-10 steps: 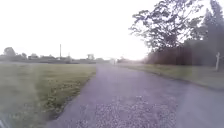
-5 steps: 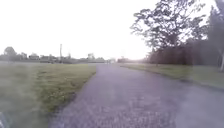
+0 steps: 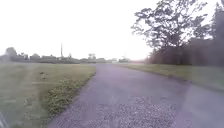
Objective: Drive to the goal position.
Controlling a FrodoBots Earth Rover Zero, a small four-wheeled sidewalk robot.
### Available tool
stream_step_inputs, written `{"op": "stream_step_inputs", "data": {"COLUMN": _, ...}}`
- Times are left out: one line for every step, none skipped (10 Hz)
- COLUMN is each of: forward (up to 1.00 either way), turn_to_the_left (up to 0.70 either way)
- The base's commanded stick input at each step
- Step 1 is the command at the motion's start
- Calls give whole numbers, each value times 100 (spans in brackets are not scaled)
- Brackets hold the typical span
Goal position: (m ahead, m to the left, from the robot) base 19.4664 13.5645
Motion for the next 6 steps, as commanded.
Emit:
{"op": "stream_step_inputs", "data": {"forward": 70, "turn_to_the_left": 0}}
{"op": "stream_step_inputs", "data": {"forward": 70, "turn_to_the_left": 0}}
{"op": "stream_step_inputs", "data": {"forward": 70, "turn_to_the_left": 0}}
{"op": "stream_step_inputs", "data": {"forward": 70, "turn_to_the_left": 0}}
{"op": "stream_step_inputs", "data": {"forward": 70, "turn_to_the_left": 0}}
{"op": "stream_step_inputs", "data": {"forward": 70, "turn_to_the_left": 0}}
